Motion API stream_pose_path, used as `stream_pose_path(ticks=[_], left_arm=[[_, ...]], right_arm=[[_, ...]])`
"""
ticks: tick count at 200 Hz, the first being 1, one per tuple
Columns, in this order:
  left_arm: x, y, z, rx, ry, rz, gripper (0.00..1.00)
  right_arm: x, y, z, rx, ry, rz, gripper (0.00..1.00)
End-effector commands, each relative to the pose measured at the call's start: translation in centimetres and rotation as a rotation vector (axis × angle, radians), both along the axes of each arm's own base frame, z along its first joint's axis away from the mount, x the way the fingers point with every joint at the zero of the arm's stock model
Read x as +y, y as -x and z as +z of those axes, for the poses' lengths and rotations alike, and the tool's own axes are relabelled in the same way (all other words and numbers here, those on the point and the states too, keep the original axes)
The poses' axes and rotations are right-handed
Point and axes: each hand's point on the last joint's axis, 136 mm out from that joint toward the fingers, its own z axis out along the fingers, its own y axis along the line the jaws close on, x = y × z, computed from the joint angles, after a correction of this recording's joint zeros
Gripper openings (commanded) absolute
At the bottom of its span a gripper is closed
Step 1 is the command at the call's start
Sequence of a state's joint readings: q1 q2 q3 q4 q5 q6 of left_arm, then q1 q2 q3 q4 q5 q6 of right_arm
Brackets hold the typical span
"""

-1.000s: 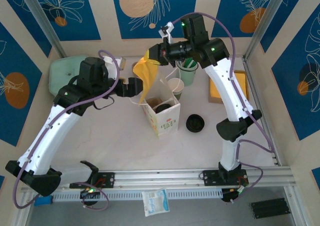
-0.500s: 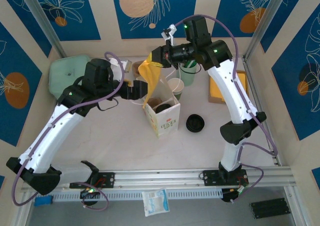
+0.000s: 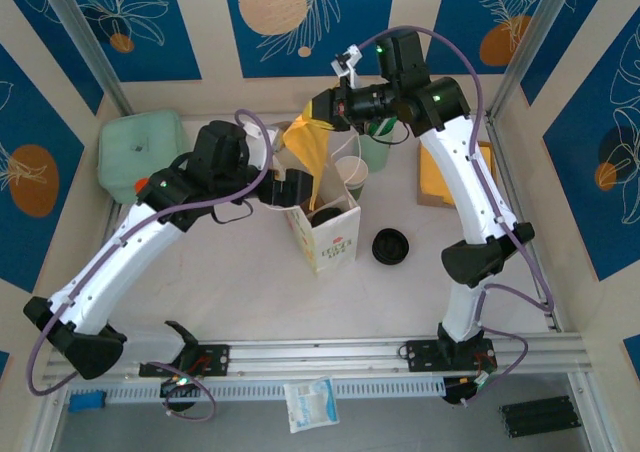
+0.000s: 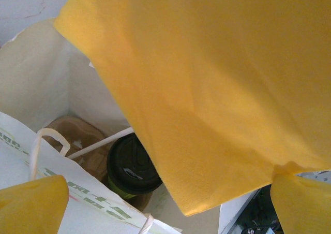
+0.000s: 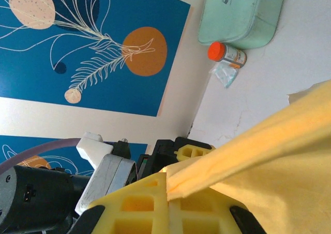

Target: Pack the takeout coffee

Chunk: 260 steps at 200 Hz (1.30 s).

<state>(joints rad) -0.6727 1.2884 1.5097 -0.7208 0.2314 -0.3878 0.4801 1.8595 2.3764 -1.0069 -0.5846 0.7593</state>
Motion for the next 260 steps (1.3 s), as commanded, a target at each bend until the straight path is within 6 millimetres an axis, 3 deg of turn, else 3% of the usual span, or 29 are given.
stream_pose_path(ticks=[1, 130, 260], left_arm=[[-0.3, -0.1, -0.4, -0.004, -0.009, 0.002, 0.99], [1.5, 0.8, -2.8, 0.012, -0.063, 0.046, 1.0], [5.1, 0.7, 2.3, -0.148, -0.044, 0.185, 0.99]], right_arm=[[0.3, 0.7, -0.6, 0.01, 0.004, 0.046, 0.0], [0.5, 2.3, -4.7, 0.022, 0.082, 0.069, 0.0], [0.0, 3.1, -8.1, -0.122, 0.315, 0.026, 0.0]])
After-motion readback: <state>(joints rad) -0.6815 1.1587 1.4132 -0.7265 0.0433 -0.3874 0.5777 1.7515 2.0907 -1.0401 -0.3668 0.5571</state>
